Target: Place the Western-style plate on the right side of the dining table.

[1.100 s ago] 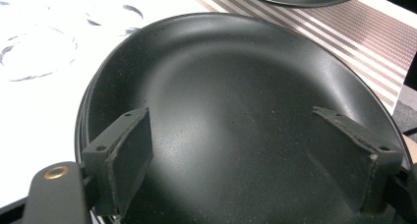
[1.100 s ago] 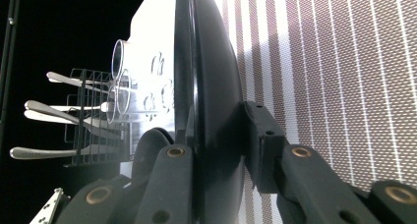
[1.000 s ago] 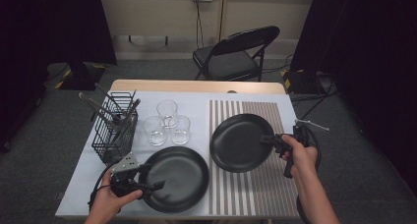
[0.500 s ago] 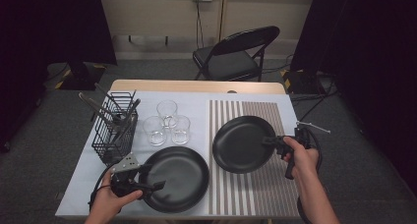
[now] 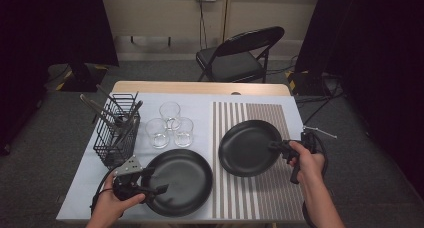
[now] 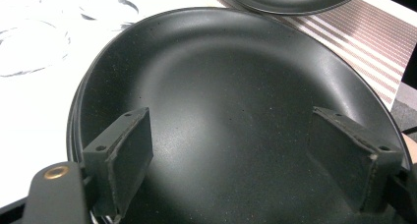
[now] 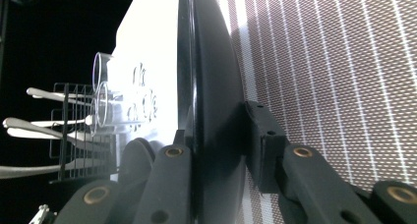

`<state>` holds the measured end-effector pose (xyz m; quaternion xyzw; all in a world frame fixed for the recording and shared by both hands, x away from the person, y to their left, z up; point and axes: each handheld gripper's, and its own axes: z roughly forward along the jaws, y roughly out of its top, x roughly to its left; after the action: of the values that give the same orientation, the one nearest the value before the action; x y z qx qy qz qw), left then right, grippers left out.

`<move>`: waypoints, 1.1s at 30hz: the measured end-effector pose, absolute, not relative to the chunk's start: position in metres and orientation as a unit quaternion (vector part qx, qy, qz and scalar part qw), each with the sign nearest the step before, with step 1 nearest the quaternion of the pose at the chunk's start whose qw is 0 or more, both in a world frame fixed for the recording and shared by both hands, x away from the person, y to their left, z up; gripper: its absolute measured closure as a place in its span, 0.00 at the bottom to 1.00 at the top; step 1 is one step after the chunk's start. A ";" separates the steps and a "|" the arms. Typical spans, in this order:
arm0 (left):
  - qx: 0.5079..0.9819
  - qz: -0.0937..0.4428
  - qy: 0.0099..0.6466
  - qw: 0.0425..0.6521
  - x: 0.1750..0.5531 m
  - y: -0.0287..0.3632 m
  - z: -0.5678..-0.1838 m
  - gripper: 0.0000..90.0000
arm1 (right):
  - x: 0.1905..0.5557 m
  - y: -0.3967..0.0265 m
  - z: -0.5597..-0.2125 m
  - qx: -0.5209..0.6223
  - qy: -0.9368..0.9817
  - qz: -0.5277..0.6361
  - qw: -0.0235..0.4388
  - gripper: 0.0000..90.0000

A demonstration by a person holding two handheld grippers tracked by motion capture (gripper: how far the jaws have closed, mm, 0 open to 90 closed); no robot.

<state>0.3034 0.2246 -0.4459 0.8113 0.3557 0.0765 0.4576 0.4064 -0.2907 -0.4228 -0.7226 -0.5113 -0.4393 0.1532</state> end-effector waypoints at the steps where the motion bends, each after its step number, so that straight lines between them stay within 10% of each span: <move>1: 0.811 0.077 0.355 0.459 0.303 0.224 -0.446 0.19 | 0.406 -0.291 -0.423 -0.723 -0.511 -0.439 0.153 0.82; 33: 0.812 0.074 0.358 0.456 0.303 0.224 -0.447 0.19 | 0.406 -0.298 -0.431 -0.730 -0.511 -0.431 0.143 0.84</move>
<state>0.3029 0.2239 -0.4471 0.8117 0.3580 0.0741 0.4555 0.4060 -0.2984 -0.4308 -0.7302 -0.5107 -0.4306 0.1432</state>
